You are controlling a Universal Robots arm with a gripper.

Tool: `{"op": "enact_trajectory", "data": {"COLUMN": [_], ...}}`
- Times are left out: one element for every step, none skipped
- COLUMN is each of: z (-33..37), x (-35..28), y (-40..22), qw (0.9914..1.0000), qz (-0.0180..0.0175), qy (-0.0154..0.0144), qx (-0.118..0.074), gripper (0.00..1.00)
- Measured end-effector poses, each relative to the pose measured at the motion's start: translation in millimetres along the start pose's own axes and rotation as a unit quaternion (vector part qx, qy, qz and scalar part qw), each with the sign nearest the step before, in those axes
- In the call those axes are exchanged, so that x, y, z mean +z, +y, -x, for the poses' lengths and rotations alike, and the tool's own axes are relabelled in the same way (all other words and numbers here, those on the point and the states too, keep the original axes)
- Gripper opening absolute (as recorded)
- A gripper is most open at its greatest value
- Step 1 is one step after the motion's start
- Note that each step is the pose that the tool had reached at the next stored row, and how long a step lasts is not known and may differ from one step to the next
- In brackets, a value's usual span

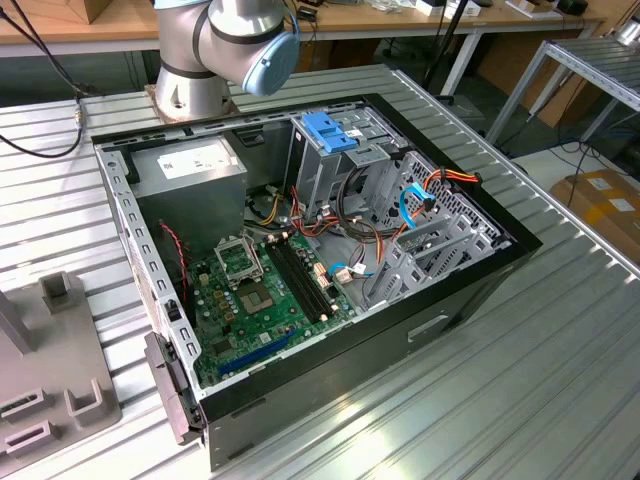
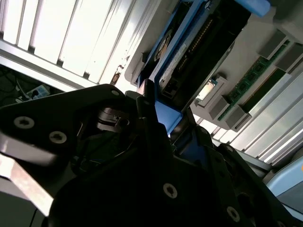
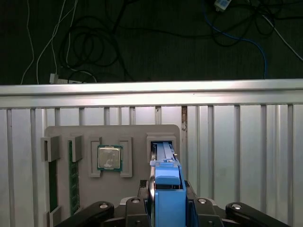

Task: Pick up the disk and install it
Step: 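Pick up the disk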

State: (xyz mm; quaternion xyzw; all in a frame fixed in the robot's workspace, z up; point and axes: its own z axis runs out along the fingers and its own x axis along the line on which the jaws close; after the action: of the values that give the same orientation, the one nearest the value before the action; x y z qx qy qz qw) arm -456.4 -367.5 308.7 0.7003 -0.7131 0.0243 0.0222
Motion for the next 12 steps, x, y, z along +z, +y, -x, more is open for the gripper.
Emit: {"op": "enact_trajectory", "data": {"z": [0.0,0.0,0.0,0.0,0.0,0.0,0.0,0.0,0.0,-0.1,-0.2,-0.5], "x": [0.0,0.0,0.0,0.0,0.0,0.0,0.0,0.0,0.0,-0.6,-3.3,-7.4], "y": [0.0,0.0,0.0,0.0,0.0,0.0,0.0,0.0,0.0,0.1,0.0,0.0], "qw": [1.0,1.0,0.99999,0.99999,0.99999,0.99999,0.99999,0.99999,0.99999,0.99999,0.99999,0.99999], "qz": [0.0,-0.0001,-0.0002,-0.0002,-0.0002,-0.0002,-0.0003,-0.0003,-0.0003,-0.0002,-0.0002,-0.0003], "qy": [0.0,0.0,0.0,0.0,0.0,0.0,0.0,0.0,0.0,0.0,0.0,0.0], "qx": [0.0,-0.001,-0.003,-0.003,-0.004,-0.004,-0.004,-0.004,-0.004,-0.004,-0.004,-0.004], "gripper": [0.37,0.37,0.37,0.37,0.37,0.37,0.37,0.37,0.37,0.37,0.37,0.37]}}
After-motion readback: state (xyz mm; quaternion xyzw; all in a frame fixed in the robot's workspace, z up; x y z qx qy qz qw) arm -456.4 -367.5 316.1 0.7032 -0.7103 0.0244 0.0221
